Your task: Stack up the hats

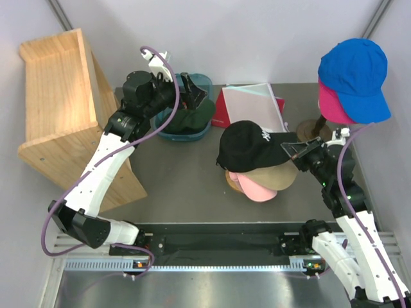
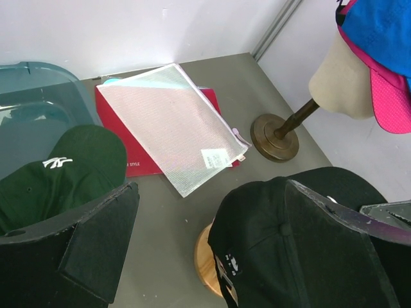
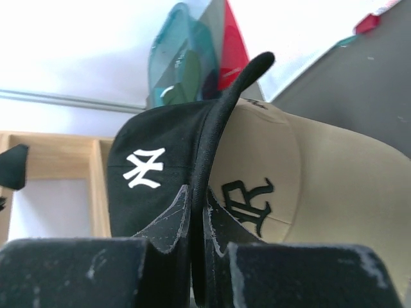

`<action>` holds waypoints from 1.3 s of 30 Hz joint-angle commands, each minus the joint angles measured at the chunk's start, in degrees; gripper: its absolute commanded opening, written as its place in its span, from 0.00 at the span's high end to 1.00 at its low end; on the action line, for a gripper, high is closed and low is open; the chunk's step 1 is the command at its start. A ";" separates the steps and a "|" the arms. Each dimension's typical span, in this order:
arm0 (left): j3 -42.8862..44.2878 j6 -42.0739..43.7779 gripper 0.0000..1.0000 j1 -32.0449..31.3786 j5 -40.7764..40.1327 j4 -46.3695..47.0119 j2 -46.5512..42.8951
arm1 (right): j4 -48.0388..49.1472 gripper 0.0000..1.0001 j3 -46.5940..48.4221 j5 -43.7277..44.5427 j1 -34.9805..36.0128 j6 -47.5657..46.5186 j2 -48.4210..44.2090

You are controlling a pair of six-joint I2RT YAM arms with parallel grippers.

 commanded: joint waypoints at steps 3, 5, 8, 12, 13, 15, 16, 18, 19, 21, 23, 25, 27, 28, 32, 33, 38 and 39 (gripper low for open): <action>-0.42 -1.29 0.01 0.43 0.88 3.91 -0.92 | -16.95 1.00 -1.88 6.62 -0.85 -2.99 0.07; -0.59 -1.38 0.01 0.52 0.79 3.91 -0.92 | -18.35 1.00 -3.03 7.41 -0.76 -2.55 -0.90; -0.95 -1.55 0.01 0.61 0.79 4.09 -0.74 | -20.99 1.00 -4.61 9.87 -0.85 -2.37 -1.43; -1.39 -1.64 0.01 0.78 0.96 4.26 -0.21 | -20.65 1.00 -9.79 9.88 -0.76 -2.28 -0.90; -1.39 -1.73 0.01 0.78 0.96 4.35 -0.12 | -20.21 1.00 -10.41 10.05 -0.67 -2.28 -0.55; -1.21 -1.82 0.01 0.78 1.05 4.35 0.22 | -20.38 1.00 -11.21 11.10 -0.76 -2.72 0.41; -1.12 -1.90 0.01 0.78 1.14 4.44 0.40 | -19.86 1.00 -11.30 11.37 -0.76 -2.98 0.85; -1.03 -1.82 0.01 0.87 1.05 4.44 0.75 | -18.98 1.00 -11.82 11.20 -0.67 -3.77 1.73; -1.03 -1.82 0.01 0.87 1.05 4.44 0.84 | -18.37 1.00 -12.09 10.85 -0.67 -3.86 2.08; -1.03 -1.73 0.01 0.96 0.97 4.53 1.02 | -15.82 1.00 -12.44 9.62 -0.50 -4.74 3.14; -1.03 -1.64 0.01 1.05 0.88 4.27 1.11 | -13.11 1.00 -12.70 8.83 -0.06 -5.70 4.19; -1.21 -1.55 0.01 1.14 0.62 4.09 1.28 | -11.69 1.00 -12.70 7.95 0.21 -6.58 6.30; -1.56 -1.20 0.01 1.14 -0.08 3.74 1.46 | -9.76 1.00 -12.09 7.25 0.91 -7.02 8.92; -1.82 -1.11 0.01 1.22 -0.44 3.56 1.46 | -8.88 1.00 -11.74 6.89 1.17 -7.81 9.64; -2.09 -0.41 0.01 1.75 -2.28 1.28 3.21 | -3.87 1.00 -10.16 4.79 2.66 -7.99 11.93; -1.91 -0.32 0.01 1.75 -2.72 0.58 4.17 | -2.21 1.00 -9.98 3.82 2.84 -7.82 12.36; -2.26 0.29 0.01 1.93 -3.87 -1.71 6.73 | 1.50 0.82 -6.65 2.15 4.16 -6.94 14.65; -2.35 0.29 0.01 2.01 -3.96 -1.97 7.60 | 1.68 0.77 -6.12 1.88 4.16 -7.03 15.61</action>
